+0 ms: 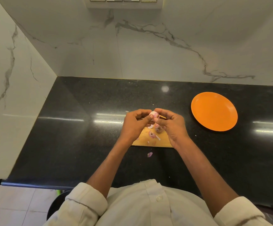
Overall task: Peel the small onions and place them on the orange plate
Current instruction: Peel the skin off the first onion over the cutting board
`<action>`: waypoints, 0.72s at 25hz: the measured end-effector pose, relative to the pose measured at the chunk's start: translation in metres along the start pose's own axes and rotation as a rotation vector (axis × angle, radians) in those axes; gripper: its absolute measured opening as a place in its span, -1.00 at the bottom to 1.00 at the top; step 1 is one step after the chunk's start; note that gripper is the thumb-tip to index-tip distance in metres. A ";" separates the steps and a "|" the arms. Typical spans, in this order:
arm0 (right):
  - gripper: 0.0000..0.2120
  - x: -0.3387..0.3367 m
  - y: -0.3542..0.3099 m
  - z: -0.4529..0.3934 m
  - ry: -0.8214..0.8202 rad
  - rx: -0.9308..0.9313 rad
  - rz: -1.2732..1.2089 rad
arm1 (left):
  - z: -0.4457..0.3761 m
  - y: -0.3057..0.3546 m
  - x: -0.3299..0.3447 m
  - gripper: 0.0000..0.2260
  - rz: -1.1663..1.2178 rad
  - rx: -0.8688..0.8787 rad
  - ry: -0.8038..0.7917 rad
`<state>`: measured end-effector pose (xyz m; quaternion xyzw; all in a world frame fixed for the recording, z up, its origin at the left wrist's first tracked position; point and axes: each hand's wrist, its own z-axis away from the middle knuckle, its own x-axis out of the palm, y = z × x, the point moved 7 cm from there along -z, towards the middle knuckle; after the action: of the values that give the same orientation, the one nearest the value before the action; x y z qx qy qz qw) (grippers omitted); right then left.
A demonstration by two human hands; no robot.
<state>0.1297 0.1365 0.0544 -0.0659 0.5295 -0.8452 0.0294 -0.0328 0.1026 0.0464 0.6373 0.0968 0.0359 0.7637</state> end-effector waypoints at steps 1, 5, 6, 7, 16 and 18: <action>-0.64 0.000 -0.004 0.002 -0.005 -0.033 0.015 | 0.001 0.004 -0.001 -0.77 -0.018 0.029 -0.001; -0.65 -0.002 -0.013 0.003 -0.015 -0.104 0.071 | 0.005 0.024 -0.002 -0.81 -0.151 0.159 0.021; -0.66 -0.002 -0.014 0.003 -0.019 -0.109 0.080 | 0.005 0.028 -0.001 -0.82 -0.196 0.185 0.028; -0.67 -0.002 -0.014 0.004 -0.020 -0.110 0.093 | 0.006 0.031 0.000 -0.85 -0.246 0.213 0.042; -0.72 0.012 -0.002 0.003 -0.135 0.117 -0.403 | 0.003 0.016 -0.014 -0.87 0.112 0.046 0.122; -0.70 0.014 0.002 0.004 -0.154 0.183 -0.471 | 0.003 0.007 -0.012 -0.78 0.196 -0.011 0.134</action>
<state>0.1160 0.1305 0.0551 -0.2483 0.4173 -0.8656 -0.1222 -0.0440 0.0987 0.0546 0.6357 0.0844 0.1534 0.7519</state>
